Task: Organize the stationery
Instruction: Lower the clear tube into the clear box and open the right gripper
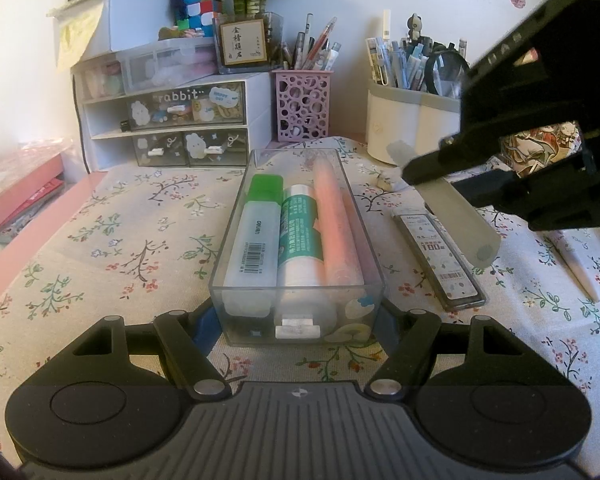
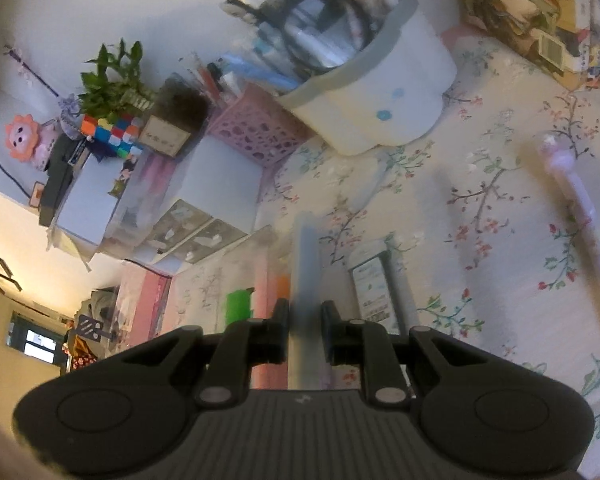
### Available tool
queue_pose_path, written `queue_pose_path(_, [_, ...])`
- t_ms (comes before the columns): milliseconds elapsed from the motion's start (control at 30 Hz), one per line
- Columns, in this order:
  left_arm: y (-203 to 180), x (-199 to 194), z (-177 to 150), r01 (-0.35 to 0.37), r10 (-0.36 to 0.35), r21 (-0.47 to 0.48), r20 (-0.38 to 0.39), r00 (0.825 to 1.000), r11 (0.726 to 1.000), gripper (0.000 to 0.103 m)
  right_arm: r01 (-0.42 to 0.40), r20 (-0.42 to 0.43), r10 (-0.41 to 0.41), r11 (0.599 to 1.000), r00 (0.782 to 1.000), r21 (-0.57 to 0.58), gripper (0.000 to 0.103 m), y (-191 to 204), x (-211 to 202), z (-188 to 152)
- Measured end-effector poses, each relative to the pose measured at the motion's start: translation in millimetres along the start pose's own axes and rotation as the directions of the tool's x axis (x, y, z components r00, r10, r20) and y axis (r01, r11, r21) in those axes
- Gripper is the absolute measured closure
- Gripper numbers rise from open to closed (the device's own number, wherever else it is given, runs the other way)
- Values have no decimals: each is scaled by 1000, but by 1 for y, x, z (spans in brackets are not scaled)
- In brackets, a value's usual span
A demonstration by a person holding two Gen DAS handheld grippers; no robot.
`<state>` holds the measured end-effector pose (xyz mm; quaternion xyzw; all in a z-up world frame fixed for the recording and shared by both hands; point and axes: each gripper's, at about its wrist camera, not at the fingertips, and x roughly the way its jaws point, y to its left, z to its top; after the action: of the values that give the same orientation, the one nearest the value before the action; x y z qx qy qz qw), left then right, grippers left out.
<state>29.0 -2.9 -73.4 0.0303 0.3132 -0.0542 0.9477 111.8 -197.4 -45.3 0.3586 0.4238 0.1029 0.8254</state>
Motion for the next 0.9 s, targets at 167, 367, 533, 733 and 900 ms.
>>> queue_pose_path(167, [0,0,0,0,0,0,0,1000,1000,31,-10,-9,10,1000,1000,-22,90,14,3,-1])
queue_pose_path(367, [0,0,0,-1,1,0,0,1000,1000,31,-29,-31,27,997,999,-65,90,33,10,-3])
queue_pose_path(533, [0,0,0,0,0,0,0,1000,1000,31,-40,-59,35,996,998,-85,89,46,20,-1])
queue_pose_path(733, [0,0,0,0,0,0,0,1000,1000,31,-45,-110,36,996,993,-80,89,49,34,-3])
queue_pose_path(900, [0,1,1,3,-3,1,0,1000,1000,31,-47,-126,36,995,991,-87,89,53,40,-3])
